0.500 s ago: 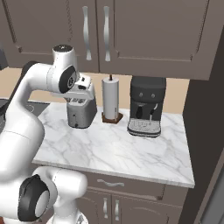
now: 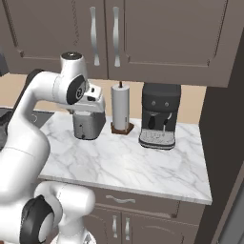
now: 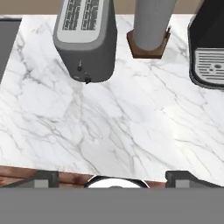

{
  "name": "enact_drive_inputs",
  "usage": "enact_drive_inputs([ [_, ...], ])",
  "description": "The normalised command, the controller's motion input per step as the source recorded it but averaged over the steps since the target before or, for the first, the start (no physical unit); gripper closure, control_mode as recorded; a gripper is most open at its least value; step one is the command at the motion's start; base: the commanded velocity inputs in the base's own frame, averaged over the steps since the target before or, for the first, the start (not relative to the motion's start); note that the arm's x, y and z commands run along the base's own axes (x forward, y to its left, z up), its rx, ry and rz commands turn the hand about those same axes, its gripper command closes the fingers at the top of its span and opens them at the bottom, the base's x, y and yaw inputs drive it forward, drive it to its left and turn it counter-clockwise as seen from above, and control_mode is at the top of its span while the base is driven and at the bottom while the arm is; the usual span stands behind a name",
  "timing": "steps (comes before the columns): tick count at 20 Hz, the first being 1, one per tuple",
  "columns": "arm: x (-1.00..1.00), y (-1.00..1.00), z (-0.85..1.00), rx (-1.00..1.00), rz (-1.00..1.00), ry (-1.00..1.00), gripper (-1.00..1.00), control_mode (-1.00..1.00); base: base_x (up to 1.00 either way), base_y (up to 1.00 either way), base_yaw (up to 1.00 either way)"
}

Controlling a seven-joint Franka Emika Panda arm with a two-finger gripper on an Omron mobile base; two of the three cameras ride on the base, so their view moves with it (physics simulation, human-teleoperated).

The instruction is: The dining table condiment station is running low on syrup bottle. Refill the condiment station by opening the cabinet and taking the syrup bottle from the cabinet and placing it on the dining table.

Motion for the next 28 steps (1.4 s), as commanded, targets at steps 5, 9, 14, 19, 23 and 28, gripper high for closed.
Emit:
enact_drive_inputs([
  [5,-0.83,-0.13,-0.05,-0.02,0.0,-0.54,-1.0,-1.0,0.0,0.0,0.0],
  [9,-0.59,-0.04,0.17,-0.04,0.0,-0.64,-1.0,-1.0,0.0,0.0,0.0],
  [14,-0.1,0.0,0.57,-0.02,0.0,-0.61,-1.0,-1.0,0.0,0.0,0.0],
  [19,0.19,0.0,0.74,0.0,0.0,-0.38,-1.0,-1.0,0.0,0.0,0.0],
  [23,0.41,0.0,0.71,0.0,0.0,-0.26,-1.0,-1.0,0.0,0.0,0.0],
  [28,0.52,0.01,0.51,0.0,0.0,-0.21,-1.0,-1.0,0.0,0.0,0.0],
])
